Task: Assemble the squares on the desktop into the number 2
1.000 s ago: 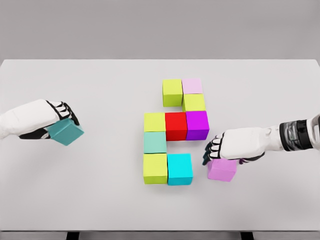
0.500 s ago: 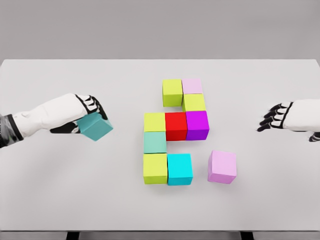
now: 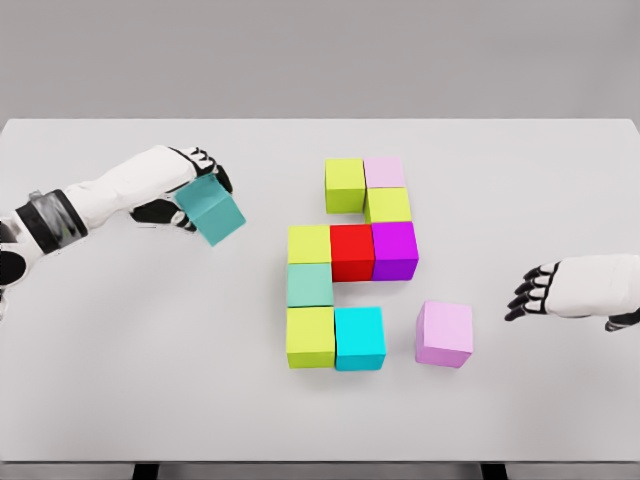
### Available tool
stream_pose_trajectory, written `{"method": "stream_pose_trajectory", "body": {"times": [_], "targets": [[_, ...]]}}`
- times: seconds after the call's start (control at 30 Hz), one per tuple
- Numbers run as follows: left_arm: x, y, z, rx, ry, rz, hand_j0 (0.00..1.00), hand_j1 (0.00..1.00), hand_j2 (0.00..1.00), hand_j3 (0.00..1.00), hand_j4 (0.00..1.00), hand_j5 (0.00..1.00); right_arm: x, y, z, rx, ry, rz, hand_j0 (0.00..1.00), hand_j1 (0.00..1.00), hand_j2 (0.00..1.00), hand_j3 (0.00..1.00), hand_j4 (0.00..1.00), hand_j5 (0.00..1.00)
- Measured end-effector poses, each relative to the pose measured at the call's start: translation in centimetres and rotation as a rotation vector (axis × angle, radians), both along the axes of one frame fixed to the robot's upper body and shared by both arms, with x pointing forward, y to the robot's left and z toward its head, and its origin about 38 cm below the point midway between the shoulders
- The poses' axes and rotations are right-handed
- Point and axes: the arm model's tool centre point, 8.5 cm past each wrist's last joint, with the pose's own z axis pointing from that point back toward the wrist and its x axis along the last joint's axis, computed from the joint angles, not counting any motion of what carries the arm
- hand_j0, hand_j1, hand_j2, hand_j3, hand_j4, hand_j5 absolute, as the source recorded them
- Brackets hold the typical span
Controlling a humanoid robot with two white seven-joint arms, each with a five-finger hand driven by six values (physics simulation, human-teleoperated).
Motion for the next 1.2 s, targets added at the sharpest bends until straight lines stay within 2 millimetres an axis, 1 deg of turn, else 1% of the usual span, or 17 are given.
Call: {"method": "stream_pose_trajectory", "body": {"times": [0.13, 0.27, 0.37, 0.67, 0.87, 0.93, 1.03, 1.07, 1.2], "targets": [[2.1, -0.9, -0.3, -0.021, 0.034, 0.046, 0.45, 0.45, 0.45, 0.45, 0.45, 0.45, 0.2, 1.2, -0.8, 0.014, 0.008, 0.028, 1.00, 1.00, 1.00, 1.00, 1.00, 1.00], [3.3, -1.9, -1.6, -0.049, 0.088, 0.093, 0.45, 0.45, 0.45, 0.45, 0.45, 0.45, 0.2, 2.2, -1.4, 0.027, 0.018, 0.050, 1.00, 1.00, 1.00, 1.00, 1.00, 1.00], [3.8, -2.6, -2.1, -0.066, 0.116, 0.121, 0.45, 0.45, 0.45, 0.45, 0.45, 0.45, 0.3, 2.7, -1.6, 0.033, 0.020, 0.060, 1.00, 1.00, 1.00, 1.00, 1.00, 1.00], [5.7, -4.4, -2.2, -0.105, 0.149, 0.158, 0.45, 0.45, 0.45, 0.45, 0.45, 0.45, 0.5, 3.9, -2.0, 0.055, 0.021, 0.085, 1.00, 1.00, 1.00, 1.00, 1.00, 1.00], [6.5, -5.5, -2.5, -0.128, 0.172, 0.172, 0.45, 0.45, 0.45, 0.45, 0.45, 0.45, 0.7, 4.8, -2.2, 0.072, 0.022, 0.103, 1.00, 1.00, 1.00, 1.00, 1.00, 1.00], [6.6, -5.8, -2.4, -0.134, 0.172, 0.173, 0.45, 0.45, 0.45, 0.45, 0.45, 0.45, 0.7, 5.0, -2.2, 0.075, 0.022, 0.105, 1.00, 1.00, 1.00, 1.00, 1.00, 1.00], [7.4, -6.3, -1.7, -0.147, 0.165, 0.175, 0.45, 0.45, 0.45, 0.45, 0.45, 0.45, 0.7, 5.0, -2.2, 0.075, 0.022, 0.105, 1.00, 1.00, 1.00, 1.00, 1.00, 1.00], [7.5, -6.5, -1.8, -0.151, 0.171, 0.177, 0.45, 0.45, 0.45, 0.45, 0.45, 0.45, 0.7, 4.8, -2.2, 0.072, 0.022, 0.102, 1.00, 1.00, 1.00, 1.00, 1.00, 1.00], [8.1, -7.2, -1.8, -0.164, 0.179, 0.179, 0.45, 0.45, 0.45, 0.45, 0.45, 0.45, 0.4, 3.2, -1.8, 0.042, 0.021, 0.071, 1.00, 1.00, 1.00, 1.00, 1.00, 1.00]]}}
